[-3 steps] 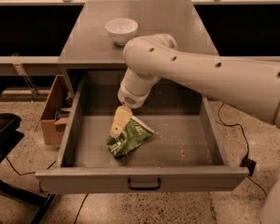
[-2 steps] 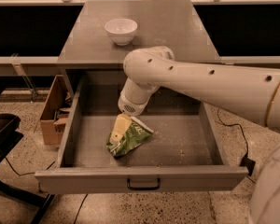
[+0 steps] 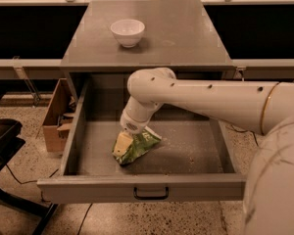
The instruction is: Pick green jalapeno chip bag from top drawer and place on counter
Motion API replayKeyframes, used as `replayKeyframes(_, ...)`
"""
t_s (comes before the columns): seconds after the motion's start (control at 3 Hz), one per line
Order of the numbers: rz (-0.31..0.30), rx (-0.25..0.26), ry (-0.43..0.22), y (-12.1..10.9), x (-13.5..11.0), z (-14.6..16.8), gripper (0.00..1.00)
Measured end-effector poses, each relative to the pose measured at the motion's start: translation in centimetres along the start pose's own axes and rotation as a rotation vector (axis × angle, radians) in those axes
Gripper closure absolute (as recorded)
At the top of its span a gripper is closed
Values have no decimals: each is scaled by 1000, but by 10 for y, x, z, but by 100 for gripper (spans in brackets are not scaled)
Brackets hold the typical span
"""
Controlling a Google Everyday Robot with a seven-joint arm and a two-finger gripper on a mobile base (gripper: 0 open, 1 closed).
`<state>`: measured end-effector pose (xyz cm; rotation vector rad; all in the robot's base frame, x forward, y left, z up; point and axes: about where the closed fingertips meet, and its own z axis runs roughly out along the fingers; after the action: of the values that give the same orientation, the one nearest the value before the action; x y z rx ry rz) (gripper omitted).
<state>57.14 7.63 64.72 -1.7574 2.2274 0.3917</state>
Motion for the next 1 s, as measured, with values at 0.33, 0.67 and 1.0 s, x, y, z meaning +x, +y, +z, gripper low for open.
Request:
replayKeyframes(0.33,-18,-21,10,6,-2,17,54)
replayKeyframes(0.67,-40,-47,35,12,-4,37,76)
replayKeyframes(1.0,-50,-50,13,13,-14,33,100)
